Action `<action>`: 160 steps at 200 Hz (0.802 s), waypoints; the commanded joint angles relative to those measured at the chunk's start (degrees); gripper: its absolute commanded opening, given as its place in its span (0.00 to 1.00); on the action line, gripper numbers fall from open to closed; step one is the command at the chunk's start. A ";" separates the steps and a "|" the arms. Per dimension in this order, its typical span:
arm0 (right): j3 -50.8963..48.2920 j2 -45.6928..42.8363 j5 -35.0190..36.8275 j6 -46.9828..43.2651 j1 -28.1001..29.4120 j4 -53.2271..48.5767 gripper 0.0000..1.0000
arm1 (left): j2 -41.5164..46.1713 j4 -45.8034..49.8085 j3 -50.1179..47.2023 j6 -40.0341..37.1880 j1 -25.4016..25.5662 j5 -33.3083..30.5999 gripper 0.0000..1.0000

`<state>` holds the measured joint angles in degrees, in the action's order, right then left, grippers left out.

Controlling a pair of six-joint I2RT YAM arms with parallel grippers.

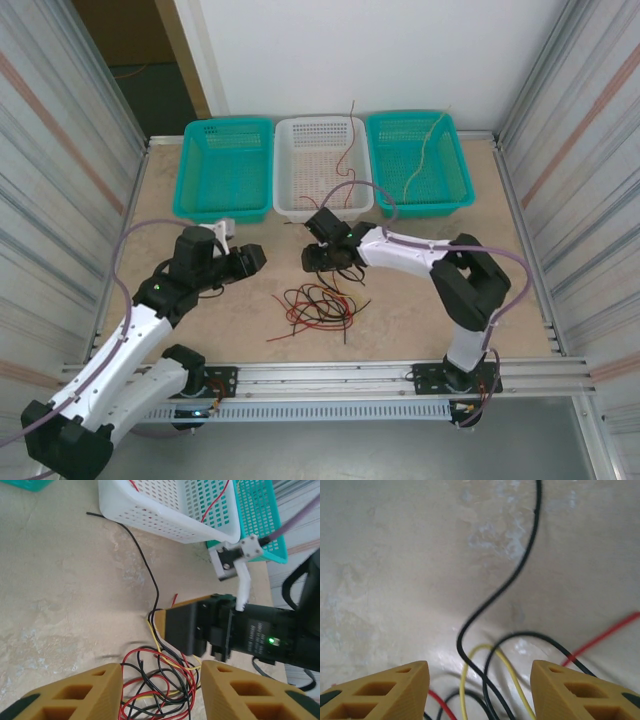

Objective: Untangle the cables

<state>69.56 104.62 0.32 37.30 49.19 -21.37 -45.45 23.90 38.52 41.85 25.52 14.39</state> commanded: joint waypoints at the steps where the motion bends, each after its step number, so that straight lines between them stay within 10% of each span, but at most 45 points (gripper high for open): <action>1: 3.37 3.55 0.22 2.15 0.72 0.89 0.45 | 0.16 1.09 -0.99 0.33 0.06 0.42 0.44; 60: 3.84 0.19 4.09 -0.02 3.78 -1.31 0.06 | -0.43 -0.22 -0.03 -0.28 0.06 1.47 0.42; 160: -0.93 -19.02 11.37 -14.68 15.32 2.95 0.00 | -3.79 -20.31 1.47 12.69 0.23 12.34 0.58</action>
<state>70.30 88.66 10.92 28.18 63.77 -20.75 -48.93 10.26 38.24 50.43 25.52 23.27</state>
